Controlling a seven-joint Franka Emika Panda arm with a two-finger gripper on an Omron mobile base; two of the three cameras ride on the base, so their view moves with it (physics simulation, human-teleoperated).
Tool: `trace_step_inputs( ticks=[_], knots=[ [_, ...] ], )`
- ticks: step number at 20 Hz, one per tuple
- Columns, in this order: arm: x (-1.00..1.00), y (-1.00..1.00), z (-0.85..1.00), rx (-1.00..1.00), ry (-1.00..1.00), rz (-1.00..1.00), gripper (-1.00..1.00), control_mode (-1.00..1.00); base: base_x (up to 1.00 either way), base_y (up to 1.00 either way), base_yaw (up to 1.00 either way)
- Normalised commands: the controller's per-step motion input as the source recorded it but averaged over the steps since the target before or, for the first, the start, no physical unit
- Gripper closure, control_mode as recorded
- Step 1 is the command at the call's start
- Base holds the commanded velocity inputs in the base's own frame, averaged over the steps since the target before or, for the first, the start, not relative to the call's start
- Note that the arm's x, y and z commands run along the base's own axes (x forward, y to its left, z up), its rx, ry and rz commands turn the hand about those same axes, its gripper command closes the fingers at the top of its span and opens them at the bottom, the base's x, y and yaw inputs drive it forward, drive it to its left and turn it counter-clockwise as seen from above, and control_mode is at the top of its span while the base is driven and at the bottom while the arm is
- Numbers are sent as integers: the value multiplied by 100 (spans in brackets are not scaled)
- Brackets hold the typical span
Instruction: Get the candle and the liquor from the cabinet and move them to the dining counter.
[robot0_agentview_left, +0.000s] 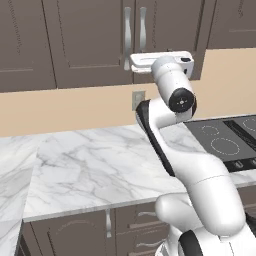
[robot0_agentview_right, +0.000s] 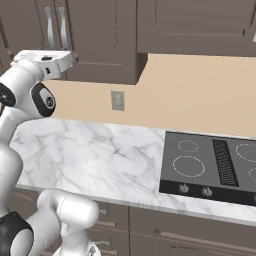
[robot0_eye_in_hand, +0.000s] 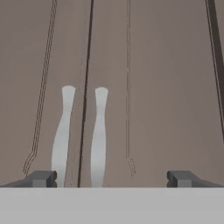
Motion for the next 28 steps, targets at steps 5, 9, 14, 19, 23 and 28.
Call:
trace_step_inputs(
  ticks=[5, 9, 14, 19, 23, 28],
  knots=[
    [35, 2, 0, 0, 0, 0, -100, -100, 0, 0, 0],
    [36, 6, 0, 0, 0, 0, -100, -100, 0, 0, 0],
    [36, 11, 0, 0, 0, 0, -100, -100, 0, 0, 0],
    [33, 10, 0, 0, 0, 0, -100, -100, 0, 0, 0],
    [33, 3, 0, 0, 0, 0, -100, -100, 0, 0, 0],
    [32, 1, 0, 0, 0, 0, -100, -100, 0, 0, 0]
  ],
)
